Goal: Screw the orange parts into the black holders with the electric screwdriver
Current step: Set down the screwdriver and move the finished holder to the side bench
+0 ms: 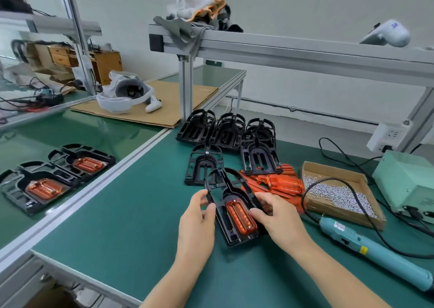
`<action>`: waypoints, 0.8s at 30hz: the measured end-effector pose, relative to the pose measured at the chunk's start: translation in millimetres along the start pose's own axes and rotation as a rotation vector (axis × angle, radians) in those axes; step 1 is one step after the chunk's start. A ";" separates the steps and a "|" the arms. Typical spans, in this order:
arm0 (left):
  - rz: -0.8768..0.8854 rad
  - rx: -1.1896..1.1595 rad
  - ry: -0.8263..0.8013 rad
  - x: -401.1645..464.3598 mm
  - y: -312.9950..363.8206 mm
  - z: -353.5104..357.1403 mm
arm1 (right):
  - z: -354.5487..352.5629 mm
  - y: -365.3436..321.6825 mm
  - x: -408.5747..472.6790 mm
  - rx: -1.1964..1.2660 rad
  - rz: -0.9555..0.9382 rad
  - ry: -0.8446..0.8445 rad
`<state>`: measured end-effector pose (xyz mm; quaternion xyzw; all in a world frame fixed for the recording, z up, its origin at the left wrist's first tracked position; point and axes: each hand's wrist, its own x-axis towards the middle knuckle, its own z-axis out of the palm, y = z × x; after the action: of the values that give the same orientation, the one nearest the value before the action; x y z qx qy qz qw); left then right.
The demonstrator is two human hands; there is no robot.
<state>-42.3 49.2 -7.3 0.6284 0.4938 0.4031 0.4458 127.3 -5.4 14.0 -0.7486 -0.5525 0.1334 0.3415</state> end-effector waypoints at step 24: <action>-0.073 -0.304 0.727 64.6 -56.7 -185.9 | 183.1 -193.1 55.8 0.176 -0.373 -0.398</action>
<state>-221.0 149.2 -5.8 0.3535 0.5762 0.6519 0.3436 -100.7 142.6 17.2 -0.5606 -0.7230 0.2603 0.3086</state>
